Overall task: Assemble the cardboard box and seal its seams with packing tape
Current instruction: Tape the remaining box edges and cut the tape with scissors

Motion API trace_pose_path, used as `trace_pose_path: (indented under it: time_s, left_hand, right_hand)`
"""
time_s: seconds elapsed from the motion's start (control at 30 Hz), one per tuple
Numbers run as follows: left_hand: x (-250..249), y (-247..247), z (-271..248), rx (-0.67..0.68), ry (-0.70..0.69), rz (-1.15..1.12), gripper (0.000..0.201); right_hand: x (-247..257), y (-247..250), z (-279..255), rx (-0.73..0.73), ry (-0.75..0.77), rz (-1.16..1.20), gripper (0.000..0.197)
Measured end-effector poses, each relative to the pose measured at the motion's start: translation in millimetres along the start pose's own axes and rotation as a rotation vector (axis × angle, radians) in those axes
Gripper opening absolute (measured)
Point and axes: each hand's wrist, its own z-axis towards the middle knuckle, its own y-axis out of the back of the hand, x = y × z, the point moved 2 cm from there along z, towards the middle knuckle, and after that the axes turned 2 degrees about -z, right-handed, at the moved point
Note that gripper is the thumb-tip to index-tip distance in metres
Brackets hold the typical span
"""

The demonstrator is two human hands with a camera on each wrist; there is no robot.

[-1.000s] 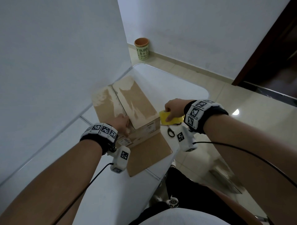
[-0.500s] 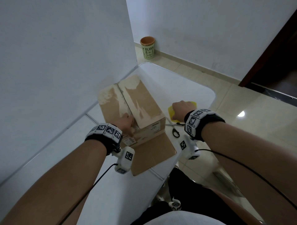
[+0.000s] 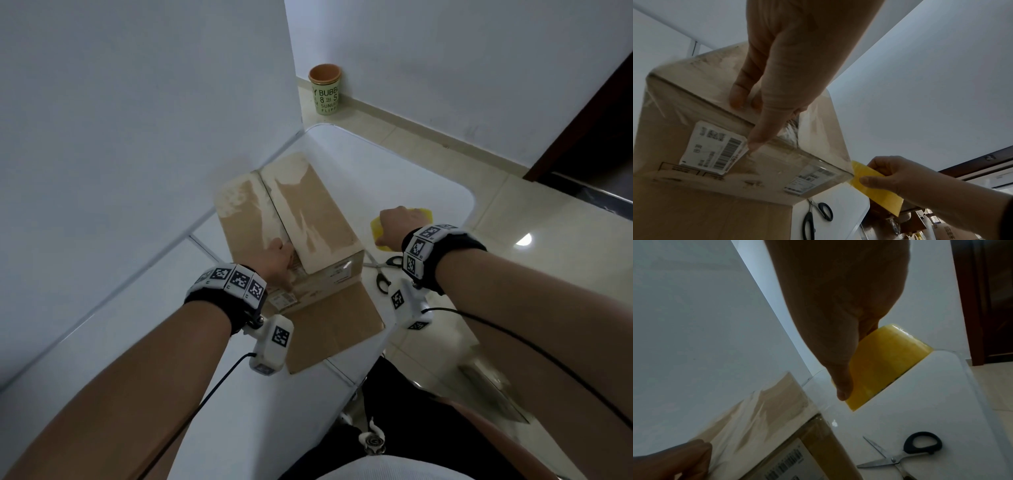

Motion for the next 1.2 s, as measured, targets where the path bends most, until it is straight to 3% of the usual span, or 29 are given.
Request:
trace_pose_path:
  time_s: [0.33, 0.53, 0.73, 0.87, 0.93, 1.0, 1.2]
  left_hand:
    - [1, -4, 3, -0.004, -0.008, -0.019, 0.087]
    - [2, -4, 5, -0.014, -0.015, 0.013, 0.087]
    - [-12, 11, 5, -0.012, -0.033, 0.048, 0.068]
    - [-57, 43, 26, -0.211, -0.249, 0.045, 0.051]
    - [-80, 49, 42, -0.155, -0.32, 0.036, 0.063]
    - [-90, 50, 57, -0.066, -0.299, 0.053, 0.07]
    - [-89, 51, 76, 0.057, -0.297, 0.08, 0.058]
  right_hand:
    - [14, -3, 14, 0.048, 0.046, -0.017, 0.029]
    - [24, -9, 20, 0.064, 0.102, -0.012, 0.022]
    - [13, -10, 31, 0.158, 0.189, 0.034, 0.041]
    - [8, -8, 40, 0.21, 0.259, 0.048, 0.035]
    - [4, -6, 43, 0.224, 0.284, 0.025, 0.041]
    - [-1, -5, 48, 0.241, 0.292, -0.023, 0.045]
    - [-23, -19, 55, 0.378, 0.226, 0.026, 0.063]
